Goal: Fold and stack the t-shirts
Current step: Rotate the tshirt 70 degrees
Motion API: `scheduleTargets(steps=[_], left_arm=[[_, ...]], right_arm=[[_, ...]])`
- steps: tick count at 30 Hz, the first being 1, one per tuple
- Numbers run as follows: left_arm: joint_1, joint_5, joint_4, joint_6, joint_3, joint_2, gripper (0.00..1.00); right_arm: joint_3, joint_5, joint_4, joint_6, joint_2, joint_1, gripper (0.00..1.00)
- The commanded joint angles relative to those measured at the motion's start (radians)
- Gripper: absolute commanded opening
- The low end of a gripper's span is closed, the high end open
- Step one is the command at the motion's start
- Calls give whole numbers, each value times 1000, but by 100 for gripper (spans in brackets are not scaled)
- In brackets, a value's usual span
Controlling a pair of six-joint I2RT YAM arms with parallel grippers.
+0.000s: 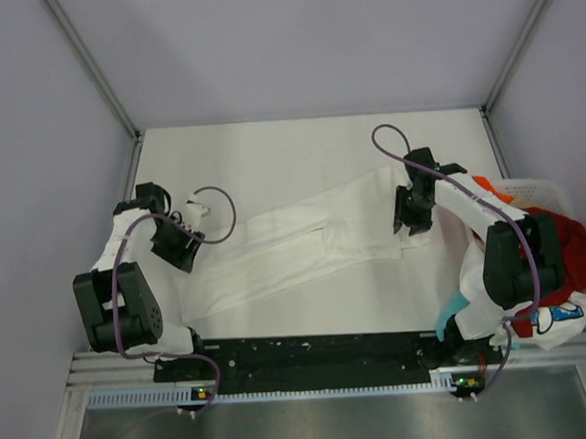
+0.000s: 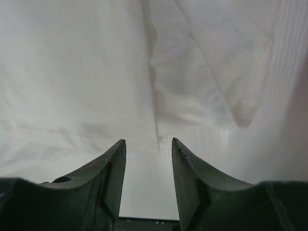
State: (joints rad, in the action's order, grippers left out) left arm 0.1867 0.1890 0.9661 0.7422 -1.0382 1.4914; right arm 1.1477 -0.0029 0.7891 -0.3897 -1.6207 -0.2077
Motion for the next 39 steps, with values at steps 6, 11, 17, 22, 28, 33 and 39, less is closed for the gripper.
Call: scheduleTargets(steps=[6,11,17,22,28,33,39], left_arm=[[2,-40,-85,177,124,-34,62],[3,-69,-110,177,122,6,59],[3,-65,-96,180,121,13,57],[3,-57,-69,186,112,13,57],[2,-16,12,210,47,0,57],[2,-28,-9,305,49,-43,58],[-39,-69,4,327,52,3,58]], right_arm=[[-239,-141,-89,-98,128,-58,47],[-301,-164,-198,-120,101,-58,47],[-335,-103,-237,-101,97,-44,45],[-339,-101,-271,-77,82,-35,35],[-352,-108,-287,-66,119,-35,0],[-321,-127,-280,-45,196,-35,0],[-270,-189,-268,-5,237,-35,0]])
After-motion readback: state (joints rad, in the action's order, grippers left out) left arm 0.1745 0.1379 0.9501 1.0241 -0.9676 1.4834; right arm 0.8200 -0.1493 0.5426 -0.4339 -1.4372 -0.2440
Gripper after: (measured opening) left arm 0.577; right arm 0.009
